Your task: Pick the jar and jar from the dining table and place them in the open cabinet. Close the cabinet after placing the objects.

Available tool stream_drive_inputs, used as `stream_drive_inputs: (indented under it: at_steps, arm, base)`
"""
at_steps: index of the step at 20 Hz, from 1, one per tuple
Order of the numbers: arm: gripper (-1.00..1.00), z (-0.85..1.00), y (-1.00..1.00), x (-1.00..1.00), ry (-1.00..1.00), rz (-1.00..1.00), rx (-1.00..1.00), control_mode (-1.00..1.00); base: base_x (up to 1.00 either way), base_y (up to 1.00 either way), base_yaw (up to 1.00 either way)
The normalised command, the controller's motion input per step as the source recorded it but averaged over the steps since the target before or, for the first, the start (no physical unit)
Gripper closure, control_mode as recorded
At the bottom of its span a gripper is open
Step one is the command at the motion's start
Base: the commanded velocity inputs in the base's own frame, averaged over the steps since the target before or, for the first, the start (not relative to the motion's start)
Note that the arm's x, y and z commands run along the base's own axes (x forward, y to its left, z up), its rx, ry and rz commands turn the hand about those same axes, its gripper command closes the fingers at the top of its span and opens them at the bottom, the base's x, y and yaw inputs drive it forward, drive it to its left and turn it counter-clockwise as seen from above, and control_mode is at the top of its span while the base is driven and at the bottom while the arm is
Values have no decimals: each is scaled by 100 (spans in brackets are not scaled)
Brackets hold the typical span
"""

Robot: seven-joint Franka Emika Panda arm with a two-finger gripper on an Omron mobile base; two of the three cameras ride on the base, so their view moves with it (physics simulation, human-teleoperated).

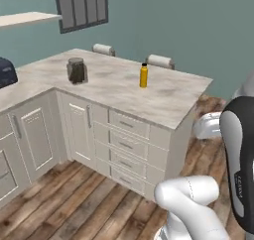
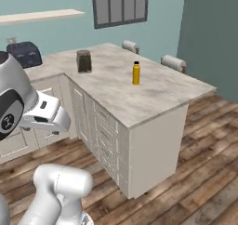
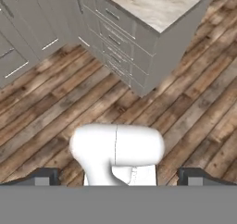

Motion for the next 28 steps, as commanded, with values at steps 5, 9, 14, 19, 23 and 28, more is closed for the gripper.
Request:
stream_drive_inputs:
  at_steps: [5,9,14,19,23,28]
  arm:
    - [-100,0,0,0,0,0,0,100]
    - [-100,0,0,0,0,0,0,100]
    - [-100,0,0,0,0,0,0,100]
    - [-100,0,0,0,0,0,0,100]
    - [-100,0,0,0,0,0,0,100]
    - [-100,0,0,0,0,0,0,100]
  base:
    - [26,72,-52]
    - [26,65,-53]
    - [28,63,-47]
    - [19,61,-40]
    - [20,64,-34]
    - [25,60,-27]
